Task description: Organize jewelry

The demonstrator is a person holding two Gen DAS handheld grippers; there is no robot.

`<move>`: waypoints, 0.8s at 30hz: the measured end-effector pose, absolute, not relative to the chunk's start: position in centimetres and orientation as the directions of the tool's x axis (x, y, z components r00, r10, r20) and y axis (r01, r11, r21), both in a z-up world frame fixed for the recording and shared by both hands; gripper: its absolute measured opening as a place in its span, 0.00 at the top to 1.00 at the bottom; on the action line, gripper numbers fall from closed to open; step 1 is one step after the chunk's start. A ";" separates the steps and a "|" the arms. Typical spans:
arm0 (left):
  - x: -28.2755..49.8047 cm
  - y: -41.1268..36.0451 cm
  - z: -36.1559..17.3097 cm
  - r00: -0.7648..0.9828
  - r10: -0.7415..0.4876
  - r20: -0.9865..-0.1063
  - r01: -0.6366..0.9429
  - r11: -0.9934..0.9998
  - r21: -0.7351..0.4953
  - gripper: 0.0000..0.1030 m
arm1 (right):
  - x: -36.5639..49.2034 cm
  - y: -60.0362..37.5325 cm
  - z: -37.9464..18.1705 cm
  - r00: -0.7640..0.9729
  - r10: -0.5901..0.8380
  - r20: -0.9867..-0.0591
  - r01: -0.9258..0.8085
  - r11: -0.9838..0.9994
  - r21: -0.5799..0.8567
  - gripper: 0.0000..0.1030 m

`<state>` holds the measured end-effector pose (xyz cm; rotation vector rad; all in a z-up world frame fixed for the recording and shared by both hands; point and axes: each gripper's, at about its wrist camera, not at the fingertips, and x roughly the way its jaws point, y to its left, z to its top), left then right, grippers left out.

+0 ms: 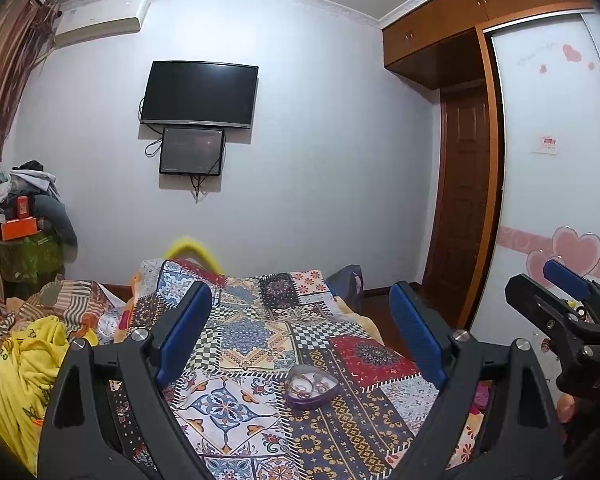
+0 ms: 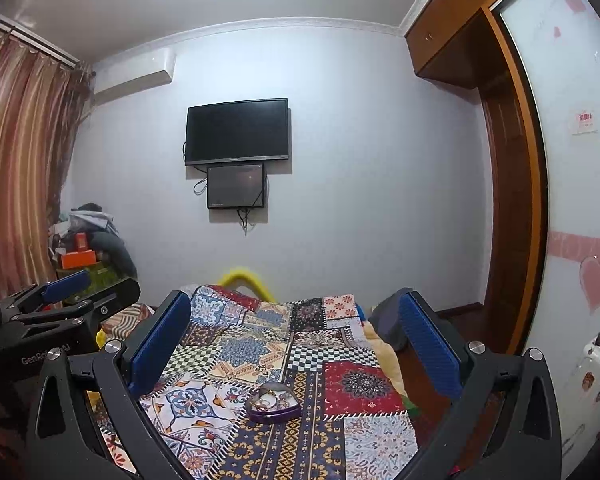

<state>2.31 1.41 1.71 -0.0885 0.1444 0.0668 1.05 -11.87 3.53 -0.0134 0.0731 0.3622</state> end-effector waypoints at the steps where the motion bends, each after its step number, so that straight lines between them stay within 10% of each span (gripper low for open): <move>1: 2.3 1.4 1.7 0.987 0.061 -0.147 -0.074 0.994 -0.083 0.12 | 1.1 -11.9 3.5 0.932 0.354 -0.075 -0.355 0.935 0.000 0.00; 24: 2.7 1.5 1.6 0.984 0.051 -0.168 -0.066 0.994 -0.087 0.12 | 1.0 -11.9 3.3 0.930 0.359 -0.078 -0.359 0.933 0.004 0.00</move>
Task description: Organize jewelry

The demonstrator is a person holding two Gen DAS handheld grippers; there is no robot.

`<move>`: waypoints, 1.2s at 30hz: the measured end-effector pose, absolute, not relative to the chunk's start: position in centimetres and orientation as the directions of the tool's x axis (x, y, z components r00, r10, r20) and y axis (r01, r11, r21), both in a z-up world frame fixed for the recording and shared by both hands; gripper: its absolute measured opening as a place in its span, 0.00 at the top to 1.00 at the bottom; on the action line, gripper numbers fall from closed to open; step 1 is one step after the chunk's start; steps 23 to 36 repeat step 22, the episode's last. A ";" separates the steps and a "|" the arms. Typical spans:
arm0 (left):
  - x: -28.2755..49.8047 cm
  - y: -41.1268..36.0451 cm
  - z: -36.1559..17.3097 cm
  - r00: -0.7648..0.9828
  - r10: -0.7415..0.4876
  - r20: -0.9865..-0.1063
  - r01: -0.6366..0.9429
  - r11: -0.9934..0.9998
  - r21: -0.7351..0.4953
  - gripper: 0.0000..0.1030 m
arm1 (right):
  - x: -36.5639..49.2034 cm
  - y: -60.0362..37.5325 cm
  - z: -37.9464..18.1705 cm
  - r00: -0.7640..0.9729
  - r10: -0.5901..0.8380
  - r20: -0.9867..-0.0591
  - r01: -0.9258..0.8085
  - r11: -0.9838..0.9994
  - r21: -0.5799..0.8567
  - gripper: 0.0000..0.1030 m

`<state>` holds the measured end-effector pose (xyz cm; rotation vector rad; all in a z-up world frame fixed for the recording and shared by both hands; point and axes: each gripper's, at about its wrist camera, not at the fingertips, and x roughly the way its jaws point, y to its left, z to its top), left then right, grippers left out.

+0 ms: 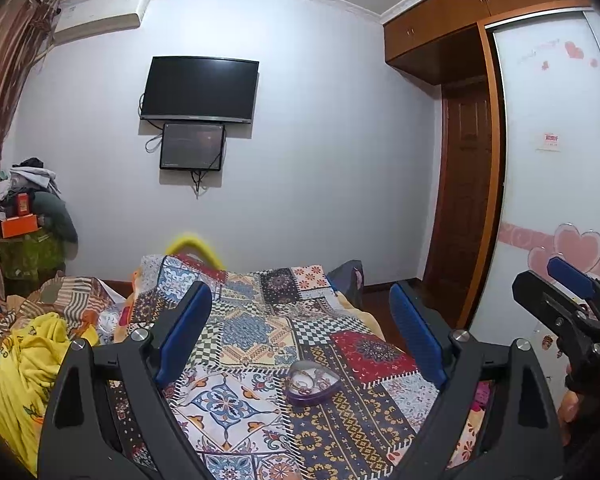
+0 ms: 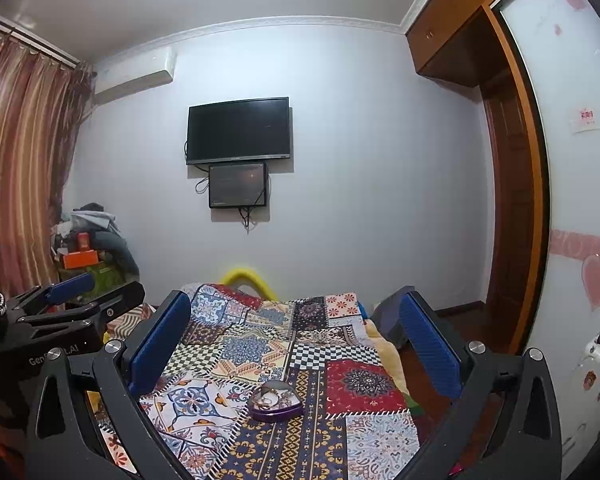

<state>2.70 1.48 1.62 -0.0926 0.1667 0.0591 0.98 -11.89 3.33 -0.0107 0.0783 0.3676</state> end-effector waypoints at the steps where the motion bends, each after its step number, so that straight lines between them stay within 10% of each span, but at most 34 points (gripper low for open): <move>1: 2.7 1.5 1.6 0.984 0.047 -0.169 -0.063 0.994 -0.089 0.12 | 1.0 -11.9 3.3 0.930 0.358 -0.079 -0.359 0.933 0.004 0.00; 36: 3.0 1.3 1.3 0.984 0.034 -0.174 -0.049 0.995 -0.085 0.12 | 1.8 -11.6 3.0 0.926 0.363 -0.101 -0.362 0.932 0.022 0.00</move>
